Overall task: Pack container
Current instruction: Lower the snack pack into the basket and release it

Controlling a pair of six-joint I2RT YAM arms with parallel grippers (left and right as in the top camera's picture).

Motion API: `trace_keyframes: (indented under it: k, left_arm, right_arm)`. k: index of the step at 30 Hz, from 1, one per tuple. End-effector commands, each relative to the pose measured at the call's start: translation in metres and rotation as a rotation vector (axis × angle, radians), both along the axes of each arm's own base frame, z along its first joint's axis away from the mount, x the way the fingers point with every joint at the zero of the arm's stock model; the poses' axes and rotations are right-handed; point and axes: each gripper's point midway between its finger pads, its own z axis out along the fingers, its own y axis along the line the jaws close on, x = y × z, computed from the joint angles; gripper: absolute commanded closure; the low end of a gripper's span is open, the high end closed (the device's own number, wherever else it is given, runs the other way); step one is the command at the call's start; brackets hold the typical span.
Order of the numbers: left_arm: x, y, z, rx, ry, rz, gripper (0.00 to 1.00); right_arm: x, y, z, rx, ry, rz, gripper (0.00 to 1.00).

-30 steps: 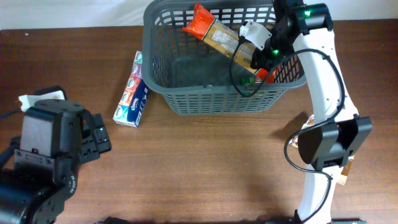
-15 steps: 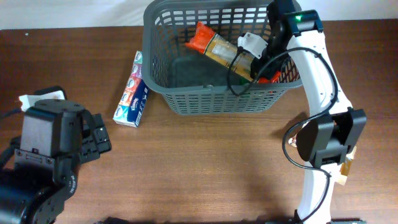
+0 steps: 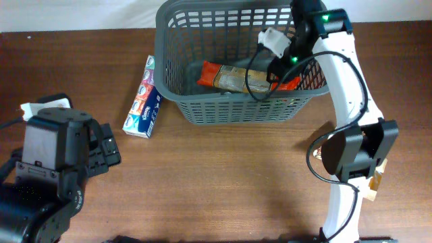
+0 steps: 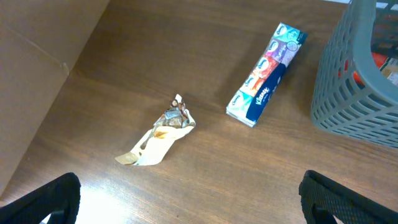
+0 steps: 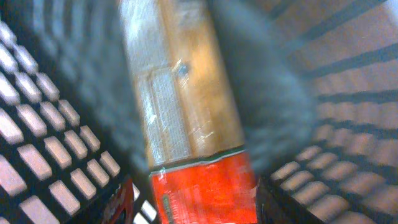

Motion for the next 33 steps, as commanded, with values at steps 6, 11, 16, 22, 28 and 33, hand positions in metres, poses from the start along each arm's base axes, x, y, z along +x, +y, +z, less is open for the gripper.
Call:
trace_keyframes:
  k: [6, 11, 16, 22, 28, 33]
  left_arm:
    - [0.0, 0.001, -0.001, -0.003, 0.002, 0.009, 0.01]
    - [0.0, 0.001, -0.001, -0.003, 0.002, 0.009, 0.0]
    - [0.0, 0.001, -0.001, -0.003, 0.002, 0.009, 0.0]
    - [0.0, 0.001, -0.001, -0.003, 0.002, 0.009, 0.0]
    - [0.0, 0.001, -0.001, -0.003, 0.002, 0.009, 0.0]
    - [0.0, 0.001, -0.001, -0.003, 0.002, 0.009, 0.0]
  right_arm:
    - [0.023, -0.028, 0.209, 0.18, -0.525, -0.37, 0.01]
    - [-0.013, -0.085, 0.283, 0.159, -0.734, -0.55, 0.01]
    - [-0.059, -0.156, 0.294, 0.064, -0.735, -0.869, 0.01]
    - [-0.107, -0.212, 0.29, 0.137, -0.664, -1.254, 0.01]
    - [-0.15, -0.246, 0.28, 0.103, -0.595, -1.461, 0.01]
    - [-0.214, -0.26, 0.238, 0.077, -0.426, -1.692, 0.01]
